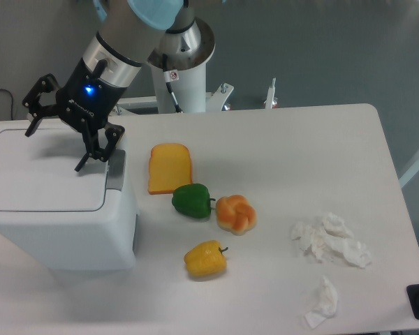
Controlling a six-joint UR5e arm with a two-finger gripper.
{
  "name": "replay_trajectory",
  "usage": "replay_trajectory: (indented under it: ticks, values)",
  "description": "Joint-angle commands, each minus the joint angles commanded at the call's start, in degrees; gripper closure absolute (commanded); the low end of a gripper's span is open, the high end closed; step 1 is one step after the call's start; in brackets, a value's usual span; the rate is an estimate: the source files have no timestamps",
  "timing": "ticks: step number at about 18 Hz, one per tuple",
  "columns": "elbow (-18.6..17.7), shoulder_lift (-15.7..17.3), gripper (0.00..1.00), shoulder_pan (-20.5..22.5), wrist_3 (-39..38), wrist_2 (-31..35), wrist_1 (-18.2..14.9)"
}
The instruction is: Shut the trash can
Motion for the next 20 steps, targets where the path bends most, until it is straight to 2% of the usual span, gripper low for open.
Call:
replay_trajectory:
  ticks: [11, 20]
  values:
    - [-0.2, -0.1, 0.00, 0.1, -0.1, -0.2, -0.4]
    - [1.8, -0.1, 0.00, 1.4, -2.5, -1.1, -0.3]
